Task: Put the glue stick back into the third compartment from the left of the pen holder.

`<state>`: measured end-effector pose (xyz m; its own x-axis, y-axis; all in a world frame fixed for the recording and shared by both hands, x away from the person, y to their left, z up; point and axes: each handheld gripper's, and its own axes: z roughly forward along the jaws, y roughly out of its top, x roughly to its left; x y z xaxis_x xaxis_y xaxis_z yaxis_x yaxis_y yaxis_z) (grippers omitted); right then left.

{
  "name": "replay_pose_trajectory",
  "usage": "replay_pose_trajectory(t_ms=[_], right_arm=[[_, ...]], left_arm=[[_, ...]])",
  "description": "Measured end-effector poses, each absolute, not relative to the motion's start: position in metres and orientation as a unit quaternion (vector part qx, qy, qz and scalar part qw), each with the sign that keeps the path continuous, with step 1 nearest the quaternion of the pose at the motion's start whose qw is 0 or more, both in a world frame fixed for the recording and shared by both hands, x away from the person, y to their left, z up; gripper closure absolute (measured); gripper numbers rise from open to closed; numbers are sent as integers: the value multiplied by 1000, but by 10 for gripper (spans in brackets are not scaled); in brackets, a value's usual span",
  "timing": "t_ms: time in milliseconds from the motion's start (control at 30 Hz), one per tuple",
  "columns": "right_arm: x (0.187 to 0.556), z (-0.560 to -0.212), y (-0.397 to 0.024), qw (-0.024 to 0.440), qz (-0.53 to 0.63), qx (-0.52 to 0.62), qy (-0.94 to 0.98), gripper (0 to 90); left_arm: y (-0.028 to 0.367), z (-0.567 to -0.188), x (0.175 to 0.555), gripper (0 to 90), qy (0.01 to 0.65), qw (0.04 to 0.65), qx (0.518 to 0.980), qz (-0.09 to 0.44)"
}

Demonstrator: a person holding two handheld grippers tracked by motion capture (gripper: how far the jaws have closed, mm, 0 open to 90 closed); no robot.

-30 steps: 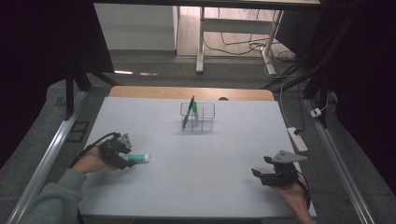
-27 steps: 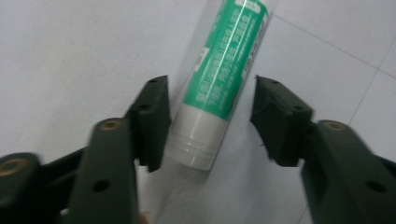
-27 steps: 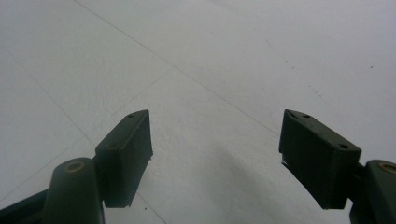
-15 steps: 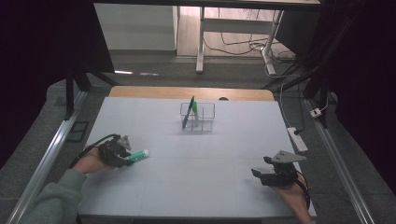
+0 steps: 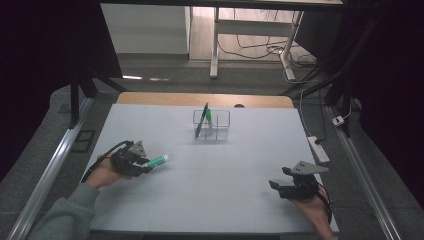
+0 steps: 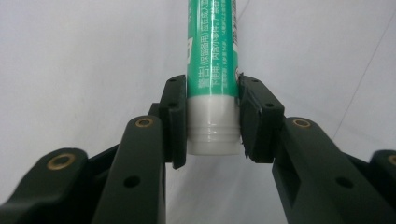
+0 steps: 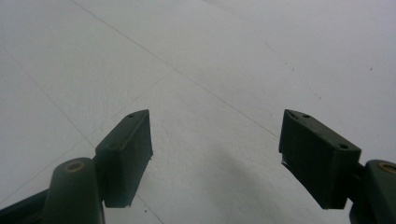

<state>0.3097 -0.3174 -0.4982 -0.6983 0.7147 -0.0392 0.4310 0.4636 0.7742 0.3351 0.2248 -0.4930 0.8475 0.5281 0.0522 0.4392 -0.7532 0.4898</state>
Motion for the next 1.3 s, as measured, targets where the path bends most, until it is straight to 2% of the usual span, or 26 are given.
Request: replay_pose_trajectory(t_ms=[133,400,1300], right_arm=[[309,-497,-317,186,389,342,835,250],[308,-496,-317,187,394,344,831,250],[308,-492,-306,185,400,331,834,250]], left_arm=[[218,-486,336,642,254,276,923,86],[199,-477,332,641,244,296,919,96],[147,-467,332,642,221,324,915,95]])
